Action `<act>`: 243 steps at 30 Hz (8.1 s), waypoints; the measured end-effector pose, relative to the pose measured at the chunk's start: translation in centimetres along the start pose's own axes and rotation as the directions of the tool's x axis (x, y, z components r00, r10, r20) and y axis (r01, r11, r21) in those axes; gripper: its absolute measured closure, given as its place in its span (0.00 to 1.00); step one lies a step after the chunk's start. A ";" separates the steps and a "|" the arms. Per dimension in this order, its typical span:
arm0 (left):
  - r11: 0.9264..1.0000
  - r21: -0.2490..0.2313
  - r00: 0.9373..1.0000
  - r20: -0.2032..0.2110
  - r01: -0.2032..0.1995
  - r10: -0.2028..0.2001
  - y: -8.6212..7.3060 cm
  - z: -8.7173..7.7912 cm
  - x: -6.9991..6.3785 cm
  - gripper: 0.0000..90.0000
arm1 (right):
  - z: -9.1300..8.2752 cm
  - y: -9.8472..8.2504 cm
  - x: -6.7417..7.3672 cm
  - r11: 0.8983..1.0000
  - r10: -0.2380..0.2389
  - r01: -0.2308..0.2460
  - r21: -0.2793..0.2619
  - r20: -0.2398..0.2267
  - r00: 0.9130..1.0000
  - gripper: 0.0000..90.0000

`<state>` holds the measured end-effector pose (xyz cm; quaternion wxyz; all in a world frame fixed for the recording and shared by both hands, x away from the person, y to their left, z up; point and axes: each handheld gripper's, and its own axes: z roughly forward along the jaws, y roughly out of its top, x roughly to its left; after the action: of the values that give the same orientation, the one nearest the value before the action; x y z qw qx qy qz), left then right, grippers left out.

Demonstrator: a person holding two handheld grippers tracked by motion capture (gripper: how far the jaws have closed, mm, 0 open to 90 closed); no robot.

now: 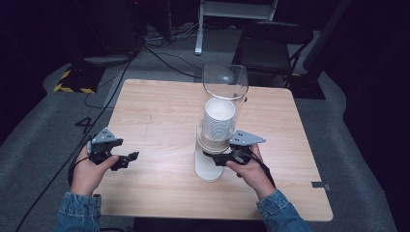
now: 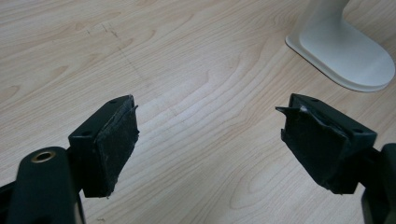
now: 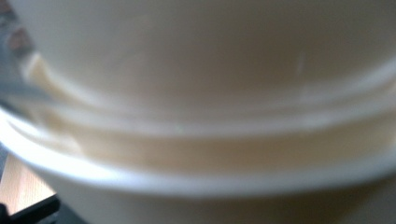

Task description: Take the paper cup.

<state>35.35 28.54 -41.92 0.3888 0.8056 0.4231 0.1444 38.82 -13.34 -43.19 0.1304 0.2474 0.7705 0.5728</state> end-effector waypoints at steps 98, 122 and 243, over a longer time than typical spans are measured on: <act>1.000 0.002 1.000 0.030 -0.005 0.004 1.1 1.6 0.3 0.20 | -2.2 -6.0 -0.9 0.969 -0.030 0.015 0.245 0.058 0.998 0.38; 0.999 -0.008 0.998 0.040 -0.039 0.039 1.4 2.6 0.2 0.18 | -7.9 -4.8 -6.0 0.979 0.094 -0.139 0.149 0.273 0.958 0.38; 0.997 0.008 0.990 0.113 -0.081 0.080 0.6 1.9 -2.7 0.18 | -10.6 0.6 -1.8 0.990 0.032 -0.069 0.127 0.274 0.961 0.19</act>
<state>35.17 25.21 -42.49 0.4008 0.8313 0.3685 0.1119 35.31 -22.86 -39.44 0.2030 0.3514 0.7758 0.4832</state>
